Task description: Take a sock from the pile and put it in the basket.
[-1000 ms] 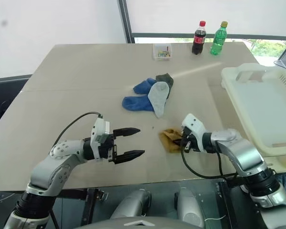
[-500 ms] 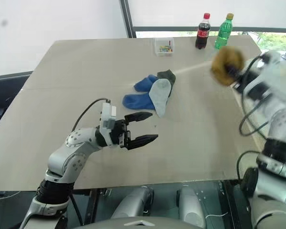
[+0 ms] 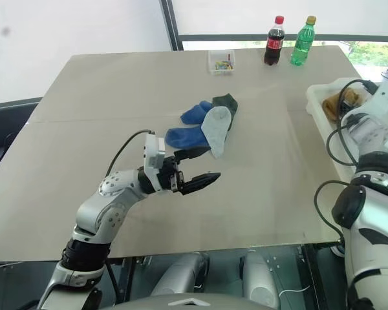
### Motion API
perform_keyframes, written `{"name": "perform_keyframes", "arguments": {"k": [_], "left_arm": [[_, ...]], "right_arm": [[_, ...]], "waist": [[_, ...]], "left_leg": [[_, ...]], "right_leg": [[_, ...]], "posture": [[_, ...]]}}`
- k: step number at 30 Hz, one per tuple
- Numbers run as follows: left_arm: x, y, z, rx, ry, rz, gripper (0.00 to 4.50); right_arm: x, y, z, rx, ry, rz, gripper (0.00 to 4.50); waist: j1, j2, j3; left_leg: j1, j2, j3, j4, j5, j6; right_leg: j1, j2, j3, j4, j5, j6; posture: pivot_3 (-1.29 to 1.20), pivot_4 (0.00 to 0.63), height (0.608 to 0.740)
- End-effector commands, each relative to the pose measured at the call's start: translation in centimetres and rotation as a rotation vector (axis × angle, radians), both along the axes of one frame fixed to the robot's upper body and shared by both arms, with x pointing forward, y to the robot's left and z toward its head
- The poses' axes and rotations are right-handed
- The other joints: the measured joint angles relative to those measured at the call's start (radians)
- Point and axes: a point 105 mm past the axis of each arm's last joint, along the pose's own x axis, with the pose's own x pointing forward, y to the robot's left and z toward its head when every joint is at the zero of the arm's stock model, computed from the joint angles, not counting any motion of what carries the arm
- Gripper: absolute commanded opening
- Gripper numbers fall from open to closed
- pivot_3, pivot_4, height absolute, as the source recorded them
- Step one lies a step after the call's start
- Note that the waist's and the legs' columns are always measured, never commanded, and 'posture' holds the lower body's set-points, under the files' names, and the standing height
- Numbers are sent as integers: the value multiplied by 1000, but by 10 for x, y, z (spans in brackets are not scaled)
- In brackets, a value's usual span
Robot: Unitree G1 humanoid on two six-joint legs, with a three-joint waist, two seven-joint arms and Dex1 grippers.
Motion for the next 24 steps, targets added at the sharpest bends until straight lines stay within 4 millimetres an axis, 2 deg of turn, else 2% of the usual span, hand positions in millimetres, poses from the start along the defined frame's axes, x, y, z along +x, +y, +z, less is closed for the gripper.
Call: {"name": "perform_keyframes", "arguments": {"k": [1,2,4,5,8,9,10,15,18,22,24], "left_arm": [[-8,-3,10,-9,-51,-5,4500],[-8,-3,10,-9,-51,-4,4500],[-9,-4,11,-10,-52,-4,4500],[-9,-4,12,-11,-52,-5,4500],[-9,-6,13,-14,-50,-12,4500],[-9,-6,12,-12,-50,-16,4500],[-8,-6,12,-9,-50,-19,4500],[-4,-6,11,-2,-49,-19,4500],[-2,-6,7,27,-45,2,4500],[2,-2,-1,62,-52,44,4500],[4,6,-7,87,-51,82,4500]], "right_arm": [[-4,-15,19,33,-47,-43,509],[-4,-16,18,42,-42,-43,1032],[-5,-17,18,46,-38,-40,1717],[-6,-17,19,46,-37,-38,2344],[-9,-17,23,64,-36,-17,3621],[-10,-17,23,70,-35,-13,4265],[-13,-17,25,67,-39,0,4481],[-37,-8,27,28,-43,111,4481],[-62,0,36,-84,-92,167,4481],[-97,44,71,-331,-293,354,4481],[-115,81,83,-421,-397,507,4481]], "waist": [[0,0,0],[0,0,0],[0,0,0],[0,0,0],[0,0,0],[0,0,0],[0,0,0],[7,0,0],[7,1,0],[0,4,0],[-4,5,0]], "left_leg": [[0,0,0,0,0,0],[0,0,0,0,0,0],[0,0,0,0,0,0],[0,0,0,0,0,0],[0,0,0,0,-1,1],[0,0,0,0,-1,1],[0,0,0,0,-1,1],[-1,0,-2,1,-1,1],[-1,0,-2,1,-1,2],[-1,0,-2,1,-3,5],[1,0,0,1,-3,5]], "right_leg": [[0,0,0,0,0,0],[0,0,0,0,0,0],[0,0,0,0,0,0],[0,0,0,0,0,0],[0,1,0,0,0,0],[1,1,0,0,0,0],[1,1,0,0,0,0],[1,0,-2,0,0,0],[0,0,-1,0,0,0],[0,0,-1,0,0,1],[0,0,1,1,0,1]], "posture": [[0,150,740],[0,150,740],[0,150,740],[0,150,740],[0,150,740],[0,150,740],[0,150,740],[0,150,740],[0,150,740],[0,150,740],[0,150,740]]}}
